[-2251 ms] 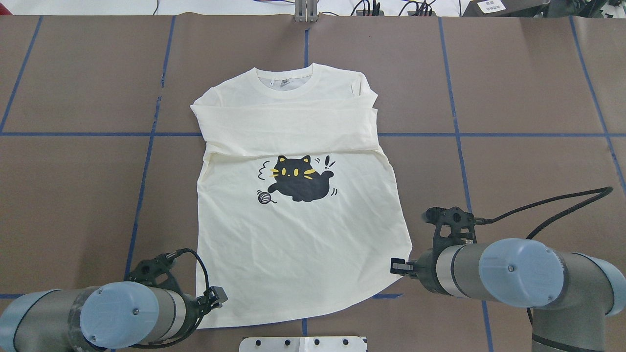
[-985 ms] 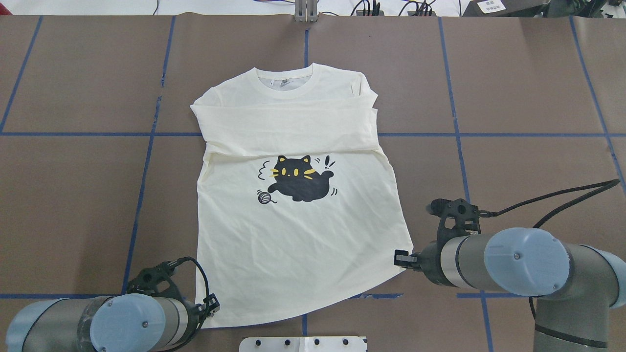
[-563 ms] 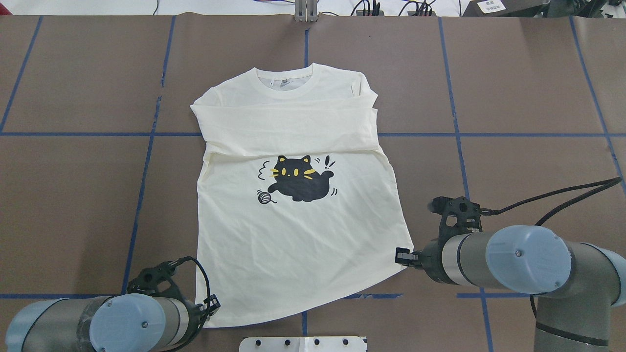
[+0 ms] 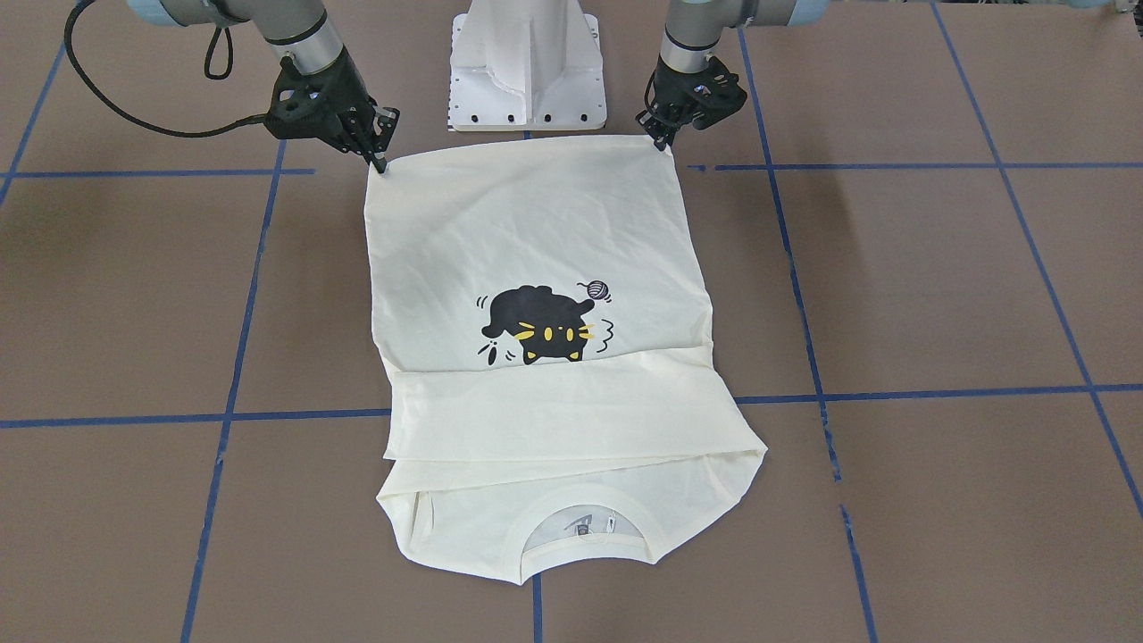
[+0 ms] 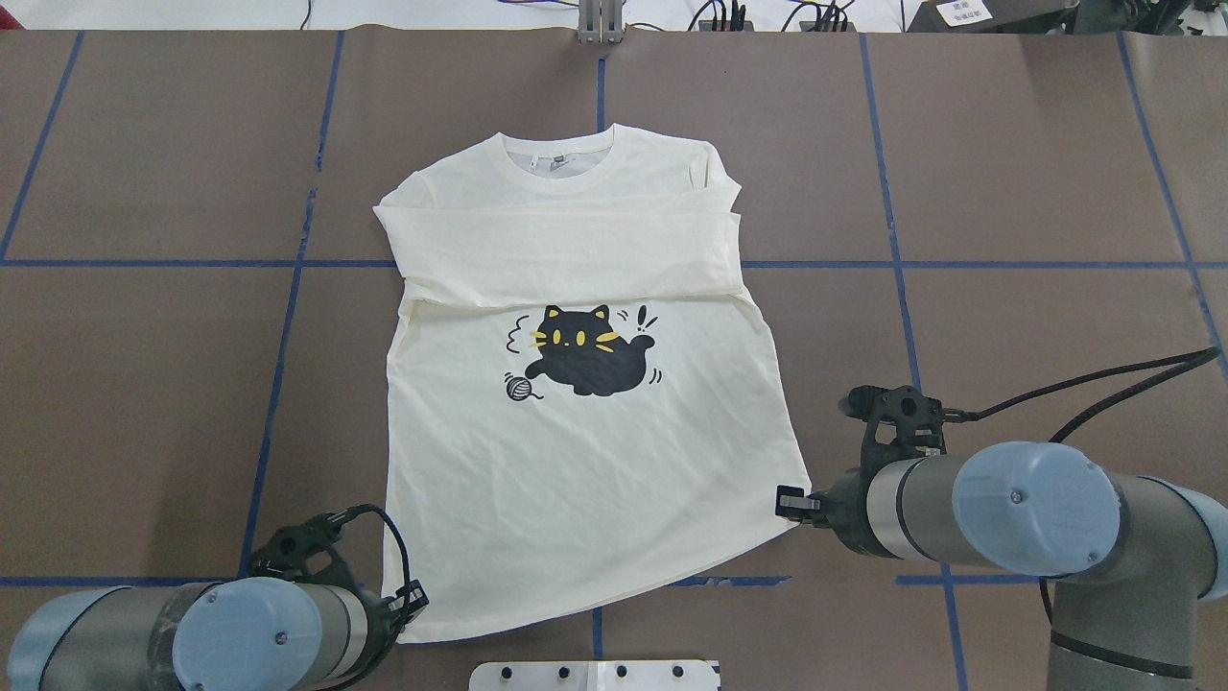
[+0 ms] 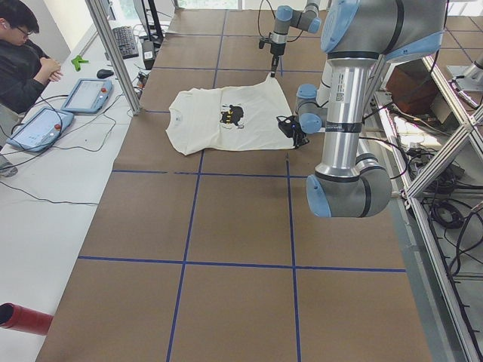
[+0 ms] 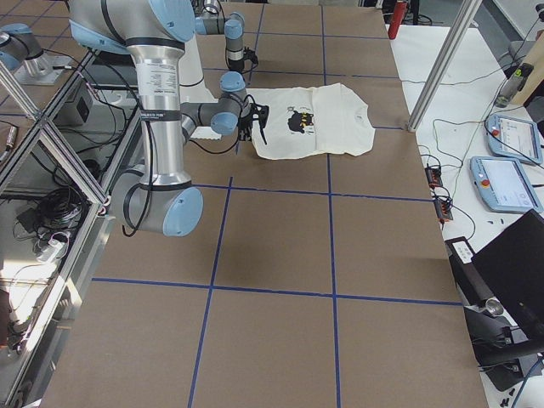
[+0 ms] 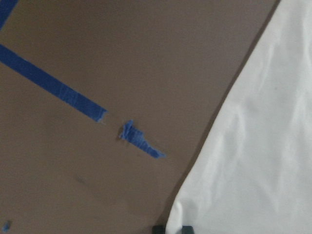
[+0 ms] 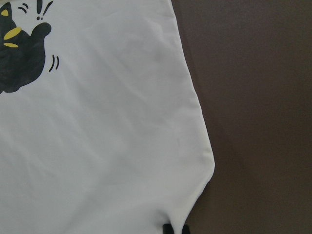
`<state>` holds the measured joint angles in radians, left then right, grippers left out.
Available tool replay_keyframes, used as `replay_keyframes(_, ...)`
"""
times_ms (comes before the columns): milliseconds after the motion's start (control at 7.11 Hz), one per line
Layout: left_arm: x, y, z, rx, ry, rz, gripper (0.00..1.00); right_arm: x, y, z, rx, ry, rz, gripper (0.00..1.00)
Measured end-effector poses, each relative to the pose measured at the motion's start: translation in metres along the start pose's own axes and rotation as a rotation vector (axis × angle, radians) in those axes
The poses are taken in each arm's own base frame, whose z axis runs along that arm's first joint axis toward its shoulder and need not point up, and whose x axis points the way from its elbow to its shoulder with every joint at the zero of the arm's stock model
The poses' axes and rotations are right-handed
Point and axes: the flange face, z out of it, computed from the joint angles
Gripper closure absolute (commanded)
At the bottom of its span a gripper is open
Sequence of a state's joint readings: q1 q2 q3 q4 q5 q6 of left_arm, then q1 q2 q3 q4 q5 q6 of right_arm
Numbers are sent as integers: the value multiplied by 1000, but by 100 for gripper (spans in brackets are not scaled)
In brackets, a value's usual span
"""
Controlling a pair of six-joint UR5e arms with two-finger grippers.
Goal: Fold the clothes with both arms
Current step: 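Move both grippers to the hem corners nearest the robot and grasp them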
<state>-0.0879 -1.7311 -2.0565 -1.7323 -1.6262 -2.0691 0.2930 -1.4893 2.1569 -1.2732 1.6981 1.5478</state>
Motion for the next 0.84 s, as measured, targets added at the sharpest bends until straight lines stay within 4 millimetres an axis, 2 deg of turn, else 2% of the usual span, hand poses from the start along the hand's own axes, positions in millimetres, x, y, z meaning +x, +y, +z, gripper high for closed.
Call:
replay_keyframes(281,1,2,-9,-7,13,12,100,0,0,0,-1,1,0,100)
replay_keyframes(422,3,3,-24,-10,19,33,100,1,0,-1,-8,1,2,100)
replay_keyframes(844,6,5,-87,-18,39,122,100,8,3,-19,-53,-9,8,100)
